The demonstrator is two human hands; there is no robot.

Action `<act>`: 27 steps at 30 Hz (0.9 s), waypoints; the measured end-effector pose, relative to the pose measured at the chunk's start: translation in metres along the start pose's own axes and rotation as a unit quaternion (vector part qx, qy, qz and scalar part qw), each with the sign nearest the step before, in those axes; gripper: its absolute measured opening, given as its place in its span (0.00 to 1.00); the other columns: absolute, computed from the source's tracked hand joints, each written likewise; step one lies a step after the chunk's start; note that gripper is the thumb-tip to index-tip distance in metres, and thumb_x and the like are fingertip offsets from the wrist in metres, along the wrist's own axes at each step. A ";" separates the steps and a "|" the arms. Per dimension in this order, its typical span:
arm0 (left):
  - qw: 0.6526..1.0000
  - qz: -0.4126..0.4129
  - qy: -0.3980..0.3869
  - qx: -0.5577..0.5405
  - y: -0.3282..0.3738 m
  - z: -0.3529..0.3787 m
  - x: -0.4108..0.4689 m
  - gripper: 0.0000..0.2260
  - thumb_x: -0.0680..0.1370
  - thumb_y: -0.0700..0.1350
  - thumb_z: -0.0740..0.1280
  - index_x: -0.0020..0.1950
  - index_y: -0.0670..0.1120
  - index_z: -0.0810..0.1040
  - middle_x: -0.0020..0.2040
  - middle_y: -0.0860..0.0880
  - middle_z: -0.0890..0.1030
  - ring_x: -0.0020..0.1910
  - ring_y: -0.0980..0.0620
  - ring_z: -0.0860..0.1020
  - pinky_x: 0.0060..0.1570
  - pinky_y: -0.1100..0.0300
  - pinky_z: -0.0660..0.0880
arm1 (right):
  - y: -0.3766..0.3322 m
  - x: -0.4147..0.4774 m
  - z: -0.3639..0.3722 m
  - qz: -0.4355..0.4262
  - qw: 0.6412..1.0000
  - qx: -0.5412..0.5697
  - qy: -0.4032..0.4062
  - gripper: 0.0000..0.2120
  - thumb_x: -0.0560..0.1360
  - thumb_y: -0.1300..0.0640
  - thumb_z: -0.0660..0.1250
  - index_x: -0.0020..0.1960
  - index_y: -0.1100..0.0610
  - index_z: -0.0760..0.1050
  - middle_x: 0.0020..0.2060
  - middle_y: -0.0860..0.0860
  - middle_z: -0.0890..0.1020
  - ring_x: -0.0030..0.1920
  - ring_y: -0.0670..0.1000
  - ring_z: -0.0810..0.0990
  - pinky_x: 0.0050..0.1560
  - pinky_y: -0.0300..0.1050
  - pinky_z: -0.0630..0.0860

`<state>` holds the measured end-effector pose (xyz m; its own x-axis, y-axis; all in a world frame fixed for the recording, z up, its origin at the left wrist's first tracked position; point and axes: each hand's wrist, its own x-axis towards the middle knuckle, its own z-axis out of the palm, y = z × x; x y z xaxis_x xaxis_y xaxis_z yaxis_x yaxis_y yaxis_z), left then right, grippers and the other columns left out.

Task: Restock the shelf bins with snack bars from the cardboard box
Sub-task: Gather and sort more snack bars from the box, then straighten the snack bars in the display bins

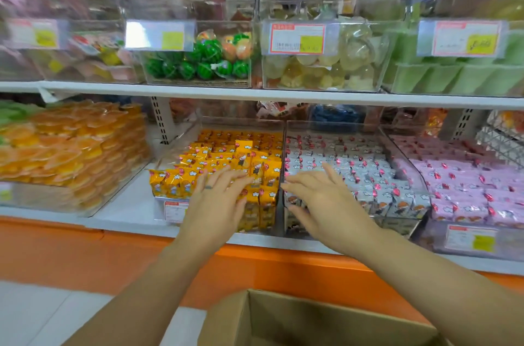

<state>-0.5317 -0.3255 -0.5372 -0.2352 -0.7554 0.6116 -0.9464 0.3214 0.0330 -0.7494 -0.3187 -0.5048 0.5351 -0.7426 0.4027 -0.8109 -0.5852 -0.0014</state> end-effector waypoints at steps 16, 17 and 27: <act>0.960 0.044 -0.273 -0.046 -0.028 0.002 0.048 0.15 0.79 0.51 0.63 0.67 0.58 0.74 0.59 0.57 0.77 0.60 0.55 0.73 0.60 0.56 0.67 | -0.004 0.067 0.048 -0.082 0.992 -0.089 -0.037 0.05 0.72 0.55 0.71 0.47 0.50 0.83 0.41 0.47 0.84 0.50 0.53 0.78 0.70 0.58 0.58; 0.955 0.045 -0.290 -0.051 -0.027 0.000 0.051 0.15 0.79 0.50 0.64 0.66 0.57 0.75 0.57 0.57 0.78 0.58 0.55 0.74 0.57 0.57 0.68 | -0.003 0.066 0.048 -0.084 0.992 -0.086 -0.038 0.05 0.70 0.56 0.72 0.46 0.50 0.84 0.39 0.47 0.84 0.48 0.53 0.79 0.70 0.59 0.59; 0.930 0.038 -0.360 -0.064 -0.029 -0.004 0.066 0.14 0.78 0.47 0.66 0.64 0.53 0.77 0.57 0.51 0.80 0.55 0.51 0.76 0.52 0.57 0.73 | -0.007 0.060 0.049 -0.057 0.997 -0.051 -0.026 0.09 0.68 0.58 0.76 0.47 0.51 0.83 0.37 0.49 0.84 0.41 0.51 0.83 0.70 0.61 0.53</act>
<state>-0.5189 -0.3823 -0.4950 -0.4307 -0.8998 -0.0704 -0.8980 0.4194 0.1335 -0.6998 -0.3751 -0.5251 0.6348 -0.6908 0.3461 -0.7625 -0.6324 0.1362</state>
